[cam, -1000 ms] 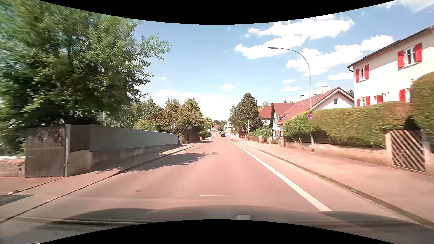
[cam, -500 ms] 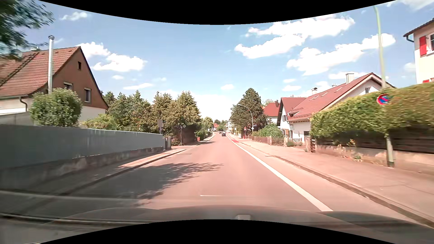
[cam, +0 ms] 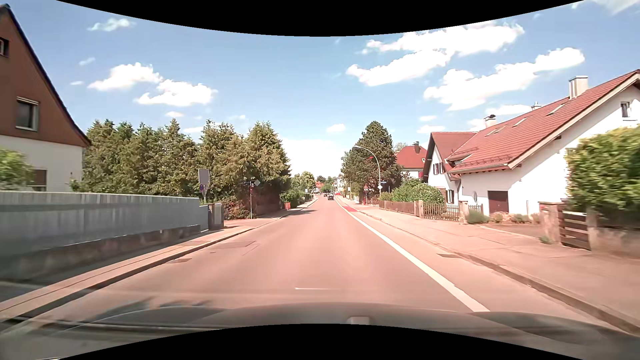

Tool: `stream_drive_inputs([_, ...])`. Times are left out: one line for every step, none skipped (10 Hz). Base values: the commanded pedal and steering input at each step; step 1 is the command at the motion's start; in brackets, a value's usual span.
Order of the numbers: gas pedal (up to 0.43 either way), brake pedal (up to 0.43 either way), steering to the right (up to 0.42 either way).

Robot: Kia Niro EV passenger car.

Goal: Follow the waypoints while adhering to traffic rules and regulations

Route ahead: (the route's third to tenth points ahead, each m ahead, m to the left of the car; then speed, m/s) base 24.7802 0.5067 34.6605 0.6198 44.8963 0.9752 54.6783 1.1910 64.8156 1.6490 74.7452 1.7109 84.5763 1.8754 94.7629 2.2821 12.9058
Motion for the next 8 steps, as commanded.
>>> stream_drive_inputs([0.087, 0.000, -0.004])
stream_drive_inputs([0.087, 0.000, -0.004])
stream_drive_inputs([0.079, 0.000, -0.004])
stream_drive_inputs([0.079, 0.000, -0.004])
stream_drive_inputs([0.079, 0.000, -0.004])
stream_drive_inputs([0.079, 0.000, -0.005])
stream_drive_inputs([0.079, 0.000, -0.005])
stream_drive_inputs([0.079, 0.000, -0.005])
